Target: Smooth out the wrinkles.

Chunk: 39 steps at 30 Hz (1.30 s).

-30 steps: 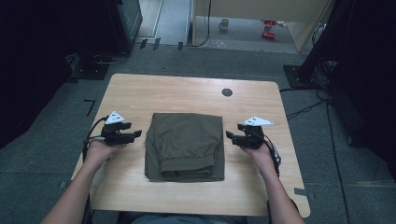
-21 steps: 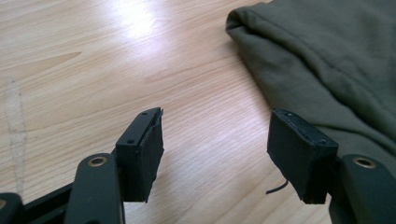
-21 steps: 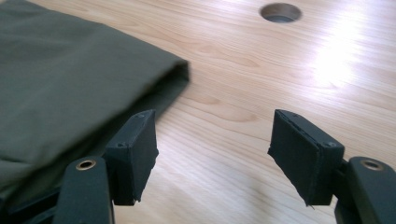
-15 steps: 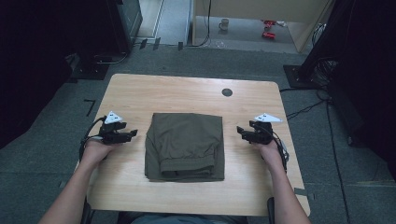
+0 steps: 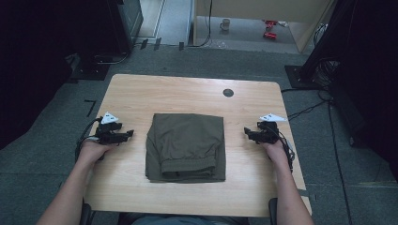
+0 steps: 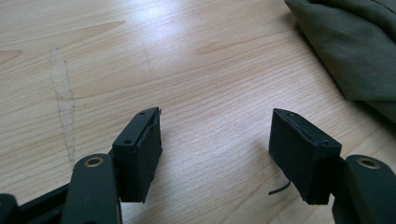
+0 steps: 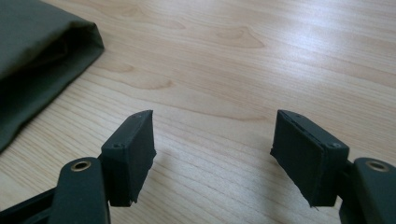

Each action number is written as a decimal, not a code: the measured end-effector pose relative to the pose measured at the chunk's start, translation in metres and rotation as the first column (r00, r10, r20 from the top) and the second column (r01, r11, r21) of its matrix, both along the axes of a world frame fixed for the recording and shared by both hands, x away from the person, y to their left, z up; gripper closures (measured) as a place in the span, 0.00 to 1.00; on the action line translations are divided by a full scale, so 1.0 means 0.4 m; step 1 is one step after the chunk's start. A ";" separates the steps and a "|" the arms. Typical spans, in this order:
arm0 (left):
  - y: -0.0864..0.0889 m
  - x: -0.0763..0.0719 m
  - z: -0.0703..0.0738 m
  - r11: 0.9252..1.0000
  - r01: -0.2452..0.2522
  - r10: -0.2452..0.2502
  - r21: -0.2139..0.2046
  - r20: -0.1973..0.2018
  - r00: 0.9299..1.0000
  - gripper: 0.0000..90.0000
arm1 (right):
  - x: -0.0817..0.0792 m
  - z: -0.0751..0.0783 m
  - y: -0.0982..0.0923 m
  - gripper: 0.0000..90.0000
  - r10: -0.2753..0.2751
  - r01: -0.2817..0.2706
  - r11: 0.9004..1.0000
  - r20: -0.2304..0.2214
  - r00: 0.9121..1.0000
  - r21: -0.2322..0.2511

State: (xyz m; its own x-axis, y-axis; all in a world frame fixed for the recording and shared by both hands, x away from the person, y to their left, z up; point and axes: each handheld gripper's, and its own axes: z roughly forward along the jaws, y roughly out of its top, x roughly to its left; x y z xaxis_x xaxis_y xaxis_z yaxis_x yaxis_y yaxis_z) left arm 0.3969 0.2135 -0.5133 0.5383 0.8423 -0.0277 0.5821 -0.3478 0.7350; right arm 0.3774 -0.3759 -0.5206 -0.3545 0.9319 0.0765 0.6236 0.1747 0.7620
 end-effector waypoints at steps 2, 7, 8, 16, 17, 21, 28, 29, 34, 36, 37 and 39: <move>0.004 -0.001 -0.003 1.000 0.008 -0.009 0.015 0.017 1.000 0.38 | 0.003 -0.006 -0.002 0.32 0.002 -0.002 1.000 -0.008 1.000 -0.016; 0.013 0.001 -0.007 1.000 0.010 -0.010 -0.003 0.024 1.000 0.35 | 0.007 -0.007 -0.004 0.31 -0.006 0.006 0.999 -0.004 1.000 -0.040; 0.013 0.002 -0.007 1.000 0.014 -0.013 -0.004 0.022 1.000 0.35 | 0.008 -0.007 -0.003 0.31 -0.005 0.005 0.999 -0.003 1.000 -0.045; 0.007 0.001 -0.008 1.000 0.021 -0.022 0.013 0.022 1.000 0.30 | 0.009 -0.008 0.002 0.23 0.007 -0.008 0.999 -0.013 1.000 -0.052; 0.007 0.000 -0.008 1.000 0.021 -0.021 0.014 0.022 1.000 0.30 | 0.009 -0.008 0.002 0.22 0.006 -0.007 0.999 -0.014 1.000 -0.052; 0.005 0.000 -0.008 1.000 0.015 -0.015 0.012 0.022 1.000 0.29 | 0.009 -0.008 0.005 0.19 -0.002 0.001 0.999 -0.018 1.000 -0.054; 0.004 0.000 -0.008 1.000 0.008 -0.009 0.013 0.021 1.000 0.28 | 0.008 -0.009 0.008 0.16 -0.013 0.011 0.998 -0.023 1.000 -0.056; 0.004 0.000 -0.008 1.000 0.007 -0.008 0.014 0.021 1.000 0.28 | 0.008 -0.009 0.009 0.16 -0.013 0.012 0.998 -0.023 1.000 -0.056; 0.003 -0.001 -0.008 1.000 0.003 -0.003 0.015 0.020 1.000 0.28 | 0.008 -0.009 0.009 0.15 -0.016 0.015 0.998 -0.025 1.000 -0.057; 0.003 -0.001 -0.008 1.000 0.001 -0.001 0.015 0.020 1.000 0.27 | 0.008 -0.009 0.010 0.15 -0.018 0.016 0.998 -0.025 1.000 -0.057; 0.003 -0.001 -0.008 1.000 0.000 0.000 0.015 0.020 1.000 0.27 | 0.008 -0.009 0.010 0.15 -0.019 0.017 0.998 -0.025 1.000 -0.057; 0.003 0.000 -0.008 1.000 -0.001 0.001 0.015 0.020 1.000 0.27 | 0.007 -0.009 0.011 0.14 -0.026 0.025 0.998 -0.027 0.999 -0.057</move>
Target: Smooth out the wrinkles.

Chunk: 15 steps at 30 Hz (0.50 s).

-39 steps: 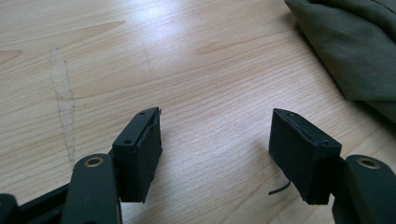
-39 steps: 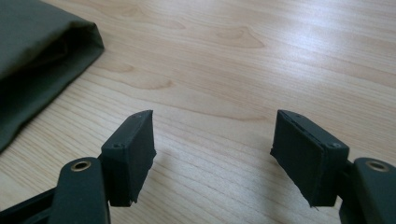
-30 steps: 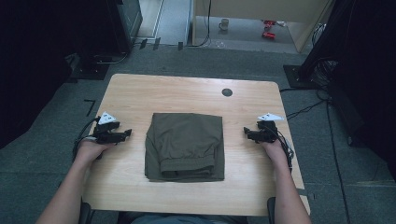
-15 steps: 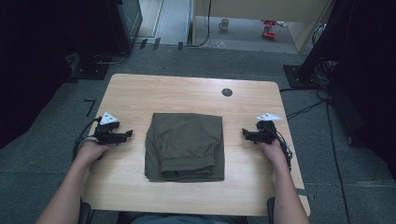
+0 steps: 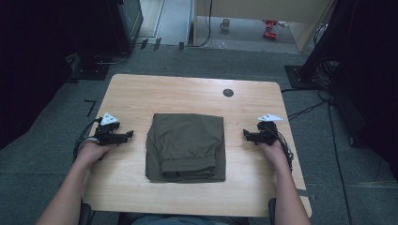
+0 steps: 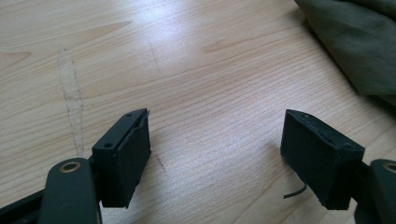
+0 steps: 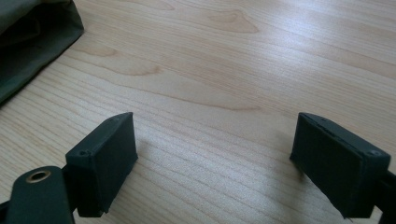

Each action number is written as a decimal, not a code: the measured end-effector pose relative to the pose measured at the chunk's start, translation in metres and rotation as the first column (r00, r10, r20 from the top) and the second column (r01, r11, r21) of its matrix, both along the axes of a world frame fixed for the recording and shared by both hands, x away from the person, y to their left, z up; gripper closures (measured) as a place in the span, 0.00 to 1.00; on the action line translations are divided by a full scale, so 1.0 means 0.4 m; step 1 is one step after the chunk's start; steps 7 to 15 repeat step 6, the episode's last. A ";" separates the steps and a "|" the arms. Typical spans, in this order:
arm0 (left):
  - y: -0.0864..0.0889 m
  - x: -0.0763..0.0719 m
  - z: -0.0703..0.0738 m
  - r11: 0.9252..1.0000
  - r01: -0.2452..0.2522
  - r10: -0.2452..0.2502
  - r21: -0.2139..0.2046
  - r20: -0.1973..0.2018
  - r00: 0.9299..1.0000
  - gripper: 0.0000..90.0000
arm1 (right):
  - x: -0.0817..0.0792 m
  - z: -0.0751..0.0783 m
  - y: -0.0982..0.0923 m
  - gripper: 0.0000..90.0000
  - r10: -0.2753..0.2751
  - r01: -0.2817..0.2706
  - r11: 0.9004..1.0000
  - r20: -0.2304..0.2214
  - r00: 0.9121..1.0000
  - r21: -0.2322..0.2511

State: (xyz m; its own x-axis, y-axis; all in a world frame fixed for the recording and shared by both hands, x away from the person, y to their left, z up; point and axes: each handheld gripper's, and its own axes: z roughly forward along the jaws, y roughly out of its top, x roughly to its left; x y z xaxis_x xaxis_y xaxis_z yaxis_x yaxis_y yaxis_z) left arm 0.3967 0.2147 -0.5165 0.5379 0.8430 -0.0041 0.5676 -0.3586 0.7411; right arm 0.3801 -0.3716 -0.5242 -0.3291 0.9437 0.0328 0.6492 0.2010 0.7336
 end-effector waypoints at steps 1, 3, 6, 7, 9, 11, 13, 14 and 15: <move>0.000 0.000 0.000 1.000 0.000 0.000 0.001 0.000 1.000 0.27 | 0.000 0.000 0.001 0.13 -0.010 0.010 1.000 -0.002 1.000 -0.002; 0.000 0.000 0.000 1.000 -0.001 0.001 0.001 0.000 1.000 0.27 | -0.001 0.000 0.002 0.10 -0.029 0.028 1.000 -0.005 1.000 -0.004; -0.001 -0.001 0.000 1.000 -0.016 0.016 0.003 -0.003 1.000 0.25 | -0.002 -0.001 0.004 0.05 -0.072 0.072 0.997 -0.016 0.997 -0.006; -0.001 -0.001 0.000 1.000 -0.016 0.016 0.003 -0.003 1.000 0.25 | -0.002 -0.001 0.004 0.05 -0.072 0.072 0.997 -0.016 0.997 -0.006; -0.001 -0.001 0.000 1.000 -0.016 0.016 0.003 -0.003 1.000 0.25 | -0.002 -0.001 0.004 0.05 -0.072 0.072 0.997 -0.016 0.997 -0.006; -0.001 -0.001 0.000 1.000 -0.016 0.016 0.003 -0.003 1.000 0.25 | -0.002 -0.001 0.004 0.05 -0.072 0.072 0.997 -0.016 0.997 -0.006; -0.001 -0.001 0.000 1.000 -0.016 0.016 0.003 -0.003 1.000 0.25 | -0.002 -0.001 0.004 0.05 -0.072 0.072 0.997 -0.016 0.997 -0.006; -0.001 -0.001 0.000 1.000 -0.016 0.016 0.003 -0.003 1.000 0.25 | -0.002 -0.001 0.004 0.05 -0.072 0.072 0.997 -0.016 0.997 -0.006; -0.001 -0.001 0.000 1.000 -0.016 0.016 0.003 -0.003 1.000 0.25 | -0.002 -0.001 0.004 0.05 -0.072 0.072 0.997 -0.016 0.997 -0.006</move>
